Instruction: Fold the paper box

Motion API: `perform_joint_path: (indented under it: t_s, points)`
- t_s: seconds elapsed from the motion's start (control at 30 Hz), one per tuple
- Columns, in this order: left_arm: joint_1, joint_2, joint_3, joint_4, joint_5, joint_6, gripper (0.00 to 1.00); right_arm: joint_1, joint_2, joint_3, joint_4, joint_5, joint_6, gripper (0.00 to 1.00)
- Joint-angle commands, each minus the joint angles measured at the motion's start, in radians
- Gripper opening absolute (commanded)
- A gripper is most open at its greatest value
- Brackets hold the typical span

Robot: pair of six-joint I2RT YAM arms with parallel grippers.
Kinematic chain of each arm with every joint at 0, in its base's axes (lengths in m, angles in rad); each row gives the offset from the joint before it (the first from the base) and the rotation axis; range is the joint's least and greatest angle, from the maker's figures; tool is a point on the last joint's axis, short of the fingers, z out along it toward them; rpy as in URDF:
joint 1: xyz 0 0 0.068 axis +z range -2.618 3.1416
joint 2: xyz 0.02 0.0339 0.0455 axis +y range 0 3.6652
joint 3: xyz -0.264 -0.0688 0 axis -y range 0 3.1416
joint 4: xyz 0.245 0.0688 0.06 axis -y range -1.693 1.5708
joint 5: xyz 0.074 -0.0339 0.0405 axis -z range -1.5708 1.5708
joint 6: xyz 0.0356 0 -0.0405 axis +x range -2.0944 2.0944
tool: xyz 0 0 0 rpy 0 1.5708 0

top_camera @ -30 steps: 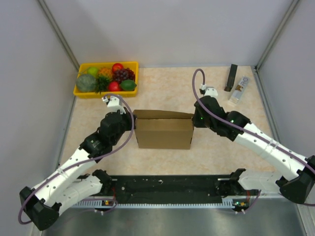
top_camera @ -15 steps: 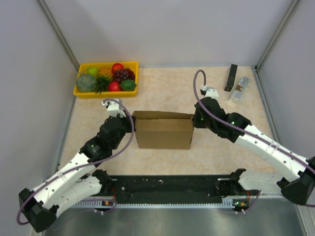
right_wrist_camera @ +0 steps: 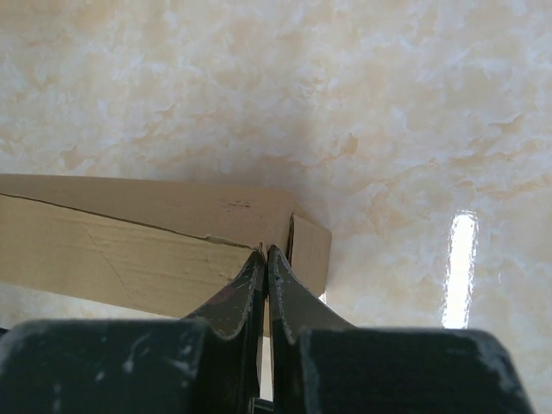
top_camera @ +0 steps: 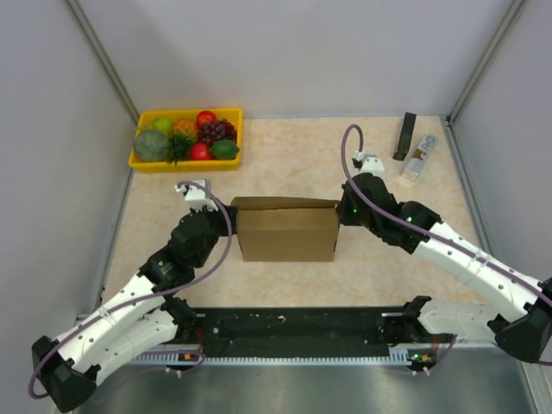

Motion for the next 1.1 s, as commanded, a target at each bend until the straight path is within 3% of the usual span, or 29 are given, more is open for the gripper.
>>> perform_joint_path:
  t_s: [0.0, 0.53, 1.07]
  points:
    - [-0.039, 0.046, -0.030, -0.039, 0.087, -0.050, 0.00, 0.033, 0.013, -0.036, 0.025, -0.108, 0.030, 0.00]
    - [-0.057, -0.069, -0.130, -0.042, 0.084, 0.087, 0.00, 0.035, -0.031, -0.091, 0.045, -0.098, 0.022, 0.00]
    - [-0.059, -0.039, -0.121, -0.051, 0.144, 0.105, 0.00, 0.035, -0.016, -0.106, 0.059, -0.116, 0.024, 0.00]
